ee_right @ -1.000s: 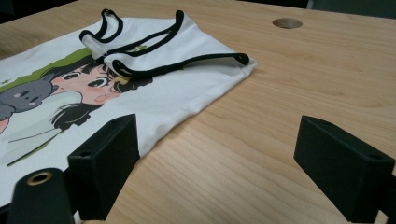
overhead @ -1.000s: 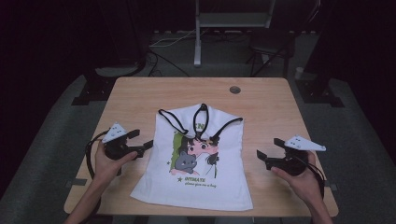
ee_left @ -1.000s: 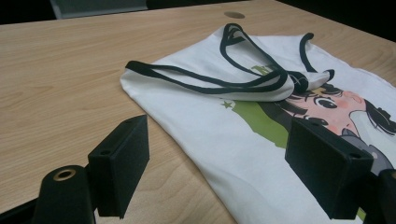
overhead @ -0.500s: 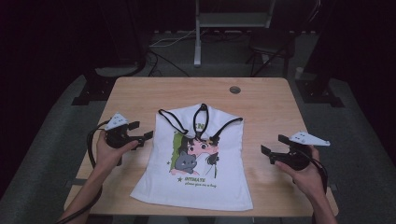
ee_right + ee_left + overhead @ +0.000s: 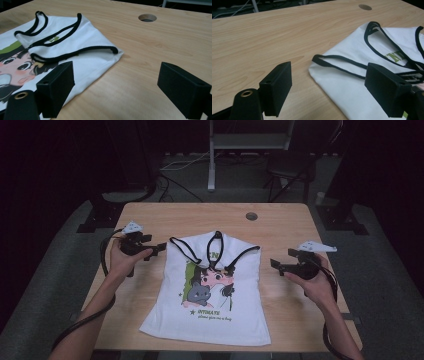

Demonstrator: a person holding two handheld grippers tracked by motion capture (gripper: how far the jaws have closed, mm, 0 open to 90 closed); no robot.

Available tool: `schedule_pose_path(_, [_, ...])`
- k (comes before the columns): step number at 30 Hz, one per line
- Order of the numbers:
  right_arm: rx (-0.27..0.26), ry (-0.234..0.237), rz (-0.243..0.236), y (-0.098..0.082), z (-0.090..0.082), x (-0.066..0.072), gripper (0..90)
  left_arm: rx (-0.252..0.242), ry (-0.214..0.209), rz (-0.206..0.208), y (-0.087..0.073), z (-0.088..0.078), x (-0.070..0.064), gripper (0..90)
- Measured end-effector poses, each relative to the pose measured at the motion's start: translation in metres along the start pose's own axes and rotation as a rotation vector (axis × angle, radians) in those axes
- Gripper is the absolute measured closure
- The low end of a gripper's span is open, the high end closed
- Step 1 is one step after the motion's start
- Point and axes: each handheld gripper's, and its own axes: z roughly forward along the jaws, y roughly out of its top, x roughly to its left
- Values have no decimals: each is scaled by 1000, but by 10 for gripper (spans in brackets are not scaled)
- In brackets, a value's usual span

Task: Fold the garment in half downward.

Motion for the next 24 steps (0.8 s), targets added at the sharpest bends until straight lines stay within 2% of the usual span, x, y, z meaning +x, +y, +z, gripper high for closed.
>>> schedule_pose_path(2, [5,-2,2,2,4,-2,134,10,-1,-4,2,4,1,216])
schedule_pose_path(6, [27,-3,14,10,23,-8,134,37,-6,-14,7,19,4,217])
schedule_pose_path(11, [63,3,-1,17,44,-10,136,62,-22,-17,16,37,3,217])
schedule_pose_path(15, [84,14,1,24,60,-11,147,81,-13,-26,22,49,4,217])
schedule_pose_path(20, [112,22,-2,26,77,-13,182,121,-3,-41,23,62,8,218])
schedule_pose_path(24, [137,23,-8,26,87,-16,215,127,5,-82,22,69,14,257])
